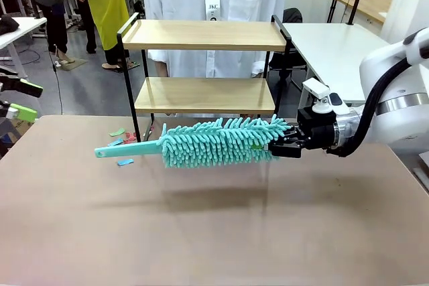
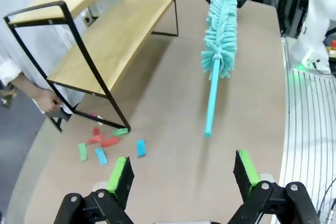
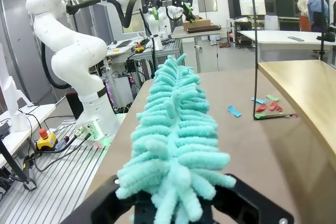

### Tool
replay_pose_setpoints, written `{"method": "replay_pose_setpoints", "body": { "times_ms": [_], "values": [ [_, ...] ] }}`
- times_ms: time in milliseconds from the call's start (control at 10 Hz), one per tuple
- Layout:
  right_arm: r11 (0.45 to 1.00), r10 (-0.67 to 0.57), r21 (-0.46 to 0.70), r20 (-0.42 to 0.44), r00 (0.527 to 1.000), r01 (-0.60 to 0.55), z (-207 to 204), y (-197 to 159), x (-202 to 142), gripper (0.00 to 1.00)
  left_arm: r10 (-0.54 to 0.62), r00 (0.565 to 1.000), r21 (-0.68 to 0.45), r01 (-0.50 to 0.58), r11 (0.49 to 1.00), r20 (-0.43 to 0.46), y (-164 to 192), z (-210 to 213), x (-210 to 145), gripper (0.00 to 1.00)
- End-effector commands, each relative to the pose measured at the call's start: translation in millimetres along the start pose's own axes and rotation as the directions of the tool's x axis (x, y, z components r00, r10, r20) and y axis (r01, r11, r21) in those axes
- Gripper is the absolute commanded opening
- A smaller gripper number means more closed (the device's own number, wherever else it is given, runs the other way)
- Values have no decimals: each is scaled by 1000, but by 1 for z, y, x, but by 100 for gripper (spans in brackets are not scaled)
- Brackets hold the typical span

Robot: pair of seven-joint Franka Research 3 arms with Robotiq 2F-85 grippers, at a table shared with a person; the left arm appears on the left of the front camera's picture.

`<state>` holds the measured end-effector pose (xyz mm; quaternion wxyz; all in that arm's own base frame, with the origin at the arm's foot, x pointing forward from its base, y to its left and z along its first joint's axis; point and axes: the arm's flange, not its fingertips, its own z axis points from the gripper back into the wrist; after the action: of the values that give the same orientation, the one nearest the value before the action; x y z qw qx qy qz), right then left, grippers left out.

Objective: Clean the shelf.
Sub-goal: Hand the Duster back to the human.

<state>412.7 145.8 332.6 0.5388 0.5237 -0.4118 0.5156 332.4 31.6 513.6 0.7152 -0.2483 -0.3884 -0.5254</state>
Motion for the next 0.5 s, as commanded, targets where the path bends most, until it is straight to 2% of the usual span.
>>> {"method": "replay_pose_setpoints", "body": {
  "times_ms": [0,200,400],
  "values": [
    [1000,4,-27,50,999,-3,11,9,23,16,-27,1000,-10,26,1000,-3,-1,-10,11,100],
    [995,58,-88,113,992,-48,34,29,76,16,-27,1000,-10,26,1000,-3,-1,-10,11,100],
    [993,86,-98,152,985,-72,58,45,126,16,-27,1000,-10,26,1000,-3,-1,-10,11,100]
  ]
}}
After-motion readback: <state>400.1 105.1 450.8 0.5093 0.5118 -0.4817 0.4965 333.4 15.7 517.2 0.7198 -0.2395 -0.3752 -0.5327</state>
